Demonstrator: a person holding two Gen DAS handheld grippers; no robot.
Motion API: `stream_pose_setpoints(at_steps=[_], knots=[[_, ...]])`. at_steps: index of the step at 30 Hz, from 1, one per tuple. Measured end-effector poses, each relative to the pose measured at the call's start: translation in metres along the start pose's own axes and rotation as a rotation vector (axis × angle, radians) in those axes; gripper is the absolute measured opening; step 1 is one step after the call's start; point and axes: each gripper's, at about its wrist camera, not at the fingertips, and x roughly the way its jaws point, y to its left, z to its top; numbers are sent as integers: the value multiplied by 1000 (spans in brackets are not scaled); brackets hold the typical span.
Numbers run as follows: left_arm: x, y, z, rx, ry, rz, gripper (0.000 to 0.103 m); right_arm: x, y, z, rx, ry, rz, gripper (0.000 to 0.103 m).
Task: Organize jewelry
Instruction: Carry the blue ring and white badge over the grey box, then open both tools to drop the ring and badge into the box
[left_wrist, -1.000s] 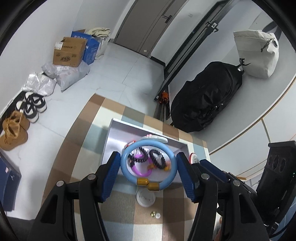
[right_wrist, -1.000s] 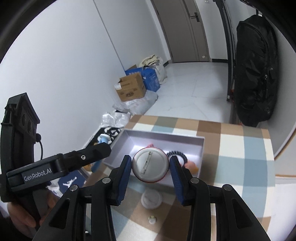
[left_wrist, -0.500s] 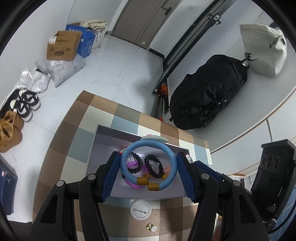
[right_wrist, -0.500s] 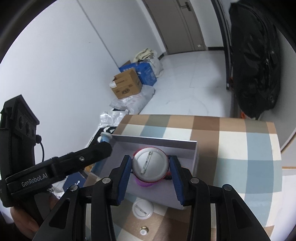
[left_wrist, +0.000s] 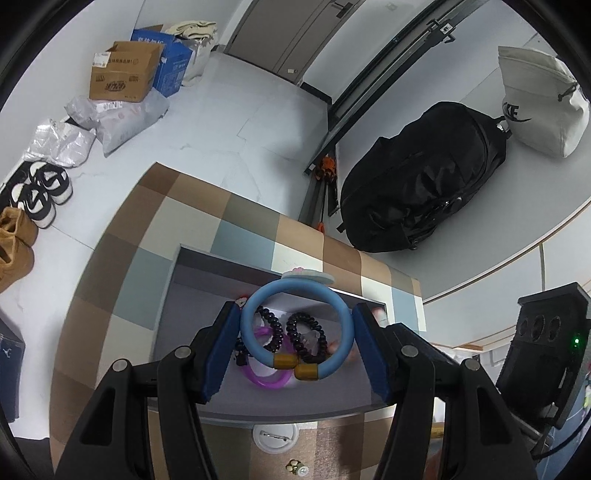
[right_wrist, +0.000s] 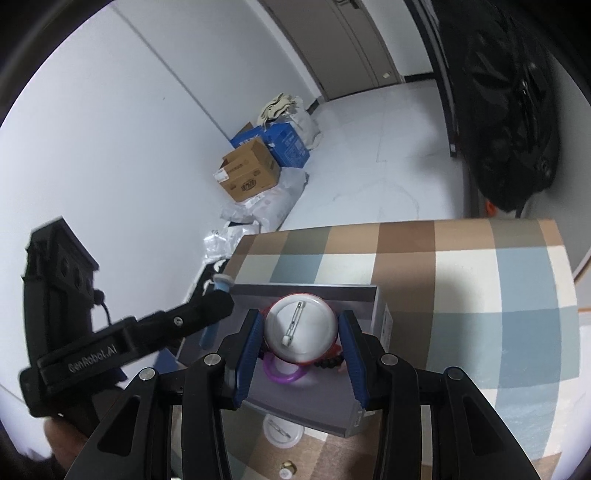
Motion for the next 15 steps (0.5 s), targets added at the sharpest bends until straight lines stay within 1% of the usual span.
stream_pose_setpoints(at_steps=[3,6,7,8,10,11,12,15], knots=[[2,4,1,-34,11,-42,57,-2,-9,1,55,-2,29,43],[0,6,2,-58,1,-62,59,-3,-14,3,87,-2,55,43],[-1,5,3,-56,-3,-66,64,-3,-16,3,96,-2,59,44],[-2,4,3,-56,-8,-69,73,-4,-16,3,100,-4,57,47],[-4,2,3,-54,-14,-80,78,-5,-16,3,101,-9,55,54],[-4,1,3,-50,-14,-81,78,-7,-15,3,101,-17,51,63],[-5,0,3,-42,-11,-78,78,-6,-15,3,99,-24,52,67],[-5,-1,2,-34,-6,-75,78,-8,-13,2,88,-35,51,68]])
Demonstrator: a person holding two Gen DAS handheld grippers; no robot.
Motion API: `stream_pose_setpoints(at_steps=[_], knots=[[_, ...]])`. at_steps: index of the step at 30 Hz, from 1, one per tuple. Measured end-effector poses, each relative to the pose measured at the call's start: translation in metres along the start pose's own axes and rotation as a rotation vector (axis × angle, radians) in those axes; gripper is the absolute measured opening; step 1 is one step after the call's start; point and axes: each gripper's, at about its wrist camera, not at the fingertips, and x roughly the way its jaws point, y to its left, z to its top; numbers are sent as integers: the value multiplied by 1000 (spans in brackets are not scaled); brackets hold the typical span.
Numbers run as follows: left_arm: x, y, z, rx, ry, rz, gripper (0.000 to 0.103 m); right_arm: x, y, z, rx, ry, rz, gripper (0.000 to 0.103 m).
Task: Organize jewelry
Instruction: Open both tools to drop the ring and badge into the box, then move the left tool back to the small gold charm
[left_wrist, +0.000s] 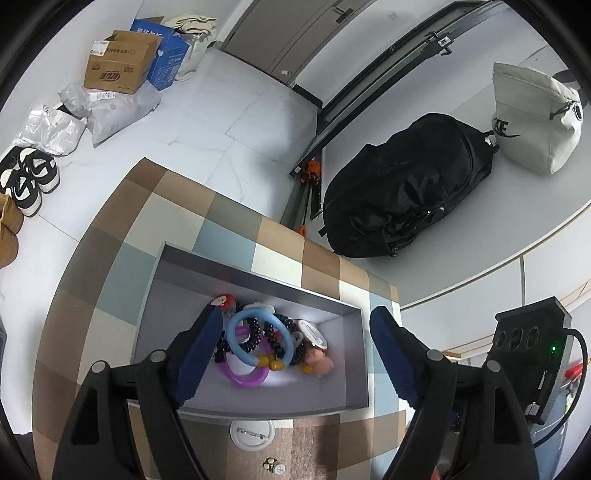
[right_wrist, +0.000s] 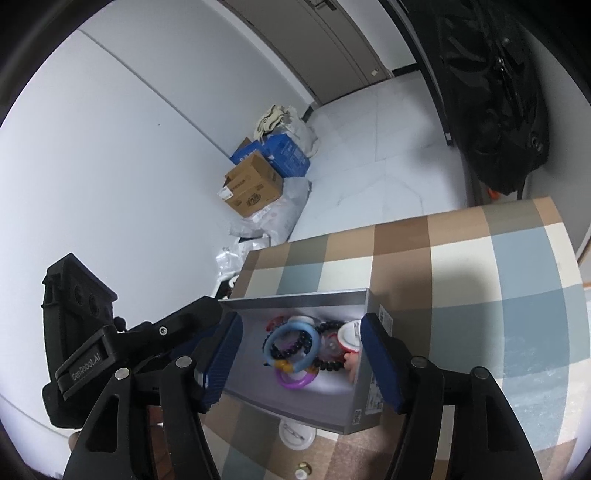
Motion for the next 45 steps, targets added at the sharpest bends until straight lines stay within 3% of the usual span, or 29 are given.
stream_pose_setpoints(at_steps=[4,13,19,27,38,45], knots=[[-7,-4,-2,24,-15,9,78,-2,-1,-3,12,1,-2,76],[-21,-7,-12,71,-43,4,78,-11,-3,-10,19,-11,-26,80],[-32,-13,-28,153,-52,4,78,-17,6,-21,-26,-23,-46,83],[-41,-16,-46,203,-35,14,78,-33,11,-38,-46,-59,-66,90],[-42,-16,-74,266,4,85,78,-49,7,-66,-49,-56,-111,98],[-30,-15,-93,281,82,91,78,-55,-4,-75,-27,-46,-152,103]])
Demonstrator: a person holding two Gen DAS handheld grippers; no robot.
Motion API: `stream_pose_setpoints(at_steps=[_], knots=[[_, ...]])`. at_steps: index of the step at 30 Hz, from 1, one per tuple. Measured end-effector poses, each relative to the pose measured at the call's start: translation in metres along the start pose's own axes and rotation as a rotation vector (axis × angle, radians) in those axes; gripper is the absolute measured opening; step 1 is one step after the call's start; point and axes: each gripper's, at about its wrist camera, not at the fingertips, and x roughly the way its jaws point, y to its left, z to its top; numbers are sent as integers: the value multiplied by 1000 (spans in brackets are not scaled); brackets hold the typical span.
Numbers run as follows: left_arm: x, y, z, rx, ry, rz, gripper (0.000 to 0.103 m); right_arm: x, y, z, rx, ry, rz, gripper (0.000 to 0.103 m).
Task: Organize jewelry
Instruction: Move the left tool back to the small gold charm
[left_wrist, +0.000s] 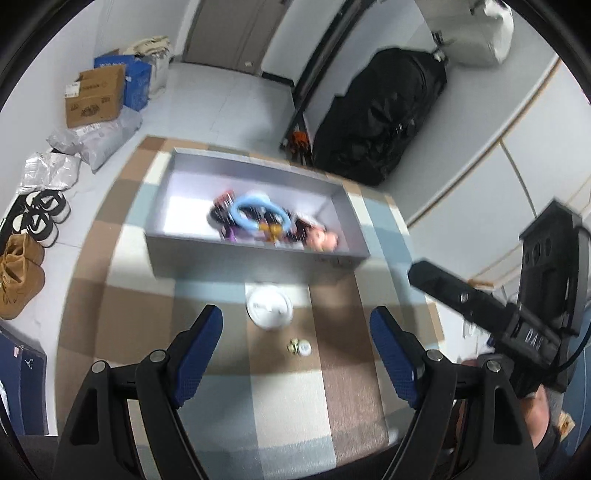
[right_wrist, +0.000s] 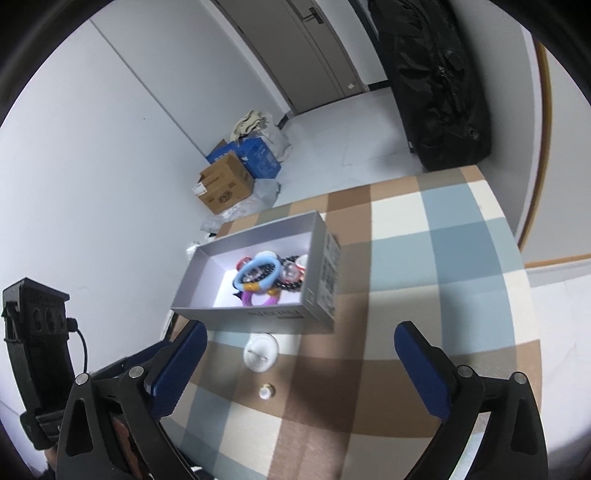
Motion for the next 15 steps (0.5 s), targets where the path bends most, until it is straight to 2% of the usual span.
stream_pose_setpoints(at_steps=[4,10,12,15], knots=[[13,-17,-11,91,52,64,79,0,-4,-4,-2,25,-33,103],[27,-26,-22,151,86,131,79,-1,-10,-6,17,50,-46,103],[31,-27,-23,157,88,151,79,-4,-12,-7,17,48,-58,103],[33,-23,-23,130,84,134,79,-7,-17,-7,35,48,-70,103]])
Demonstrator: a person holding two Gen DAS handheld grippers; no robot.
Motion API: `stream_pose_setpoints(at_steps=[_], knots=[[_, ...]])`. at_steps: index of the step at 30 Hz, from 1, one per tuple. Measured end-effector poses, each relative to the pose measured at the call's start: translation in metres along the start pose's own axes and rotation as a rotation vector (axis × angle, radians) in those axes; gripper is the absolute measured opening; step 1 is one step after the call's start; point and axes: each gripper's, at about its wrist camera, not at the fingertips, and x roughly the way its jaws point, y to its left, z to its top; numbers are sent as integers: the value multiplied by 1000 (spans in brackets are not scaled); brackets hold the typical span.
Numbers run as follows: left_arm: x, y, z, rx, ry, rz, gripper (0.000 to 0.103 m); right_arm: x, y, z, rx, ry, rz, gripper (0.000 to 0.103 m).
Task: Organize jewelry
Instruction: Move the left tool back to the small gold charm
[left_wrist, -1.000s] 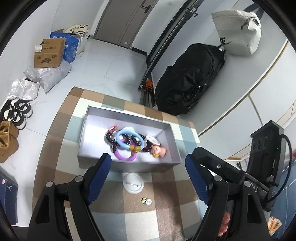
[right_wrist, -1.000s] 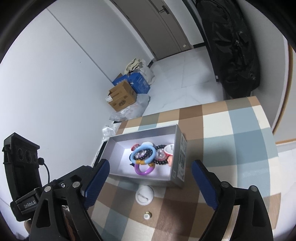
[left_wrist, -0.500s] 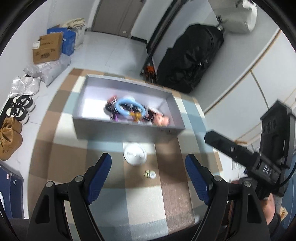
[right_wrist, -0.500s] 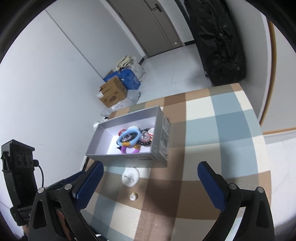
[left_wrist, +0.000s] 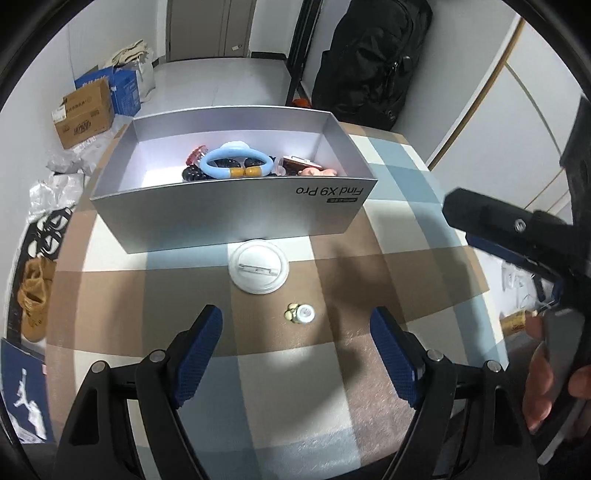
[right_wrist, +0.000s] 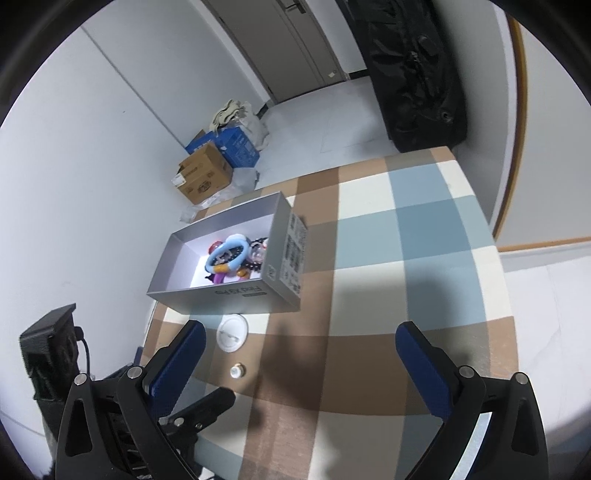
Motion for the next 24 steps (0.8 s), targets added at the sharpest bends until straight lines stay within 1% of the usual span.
stream_pose_setpoints(at_steps=[2,7,9,11,13,15,16,17,18,20,21,23,24], knots=[[2,0,0,-4,8,-2,79,-1,-5,0,17,4,-4,103],[2,-7,0,50,0,58,78,-2,-14,-3,60,18,11,103],[6,-6,0,51,8,46,76,-2,-15,-4,68,26,16,103],[10,-6,-1,47,26,38,63,-2,-14,-6,63,32,10,103],[12,-6,-2,46,41,32,54,-2,-13,-7,57,36,5,103],[14,-7,-2,41,53,14,48,-2,-13,-7,59,39,6,103],[15,-6,-2,35,57,-1,42,-2,-14,-7,62,40,7,103],[15,-5,-1,26,57,-6,39,-2,-14,-7,63,41,6,103],[14,-4,-1,22,55,-7,38,-3,-14,-7,66,40,7,103],[14,-1,0,16,53,-5,28,-3,-16,-7,72,40,8,103],[15,-1,1,12,54,-7,25,-4,-17,-8,75,40,8,103],[16,0,1,6,62,-10,13,-5,-19,-8,80,39,8,103],[17,-1,3,8,68,-5,12,-5,-20,-8,83,40,7,103]])
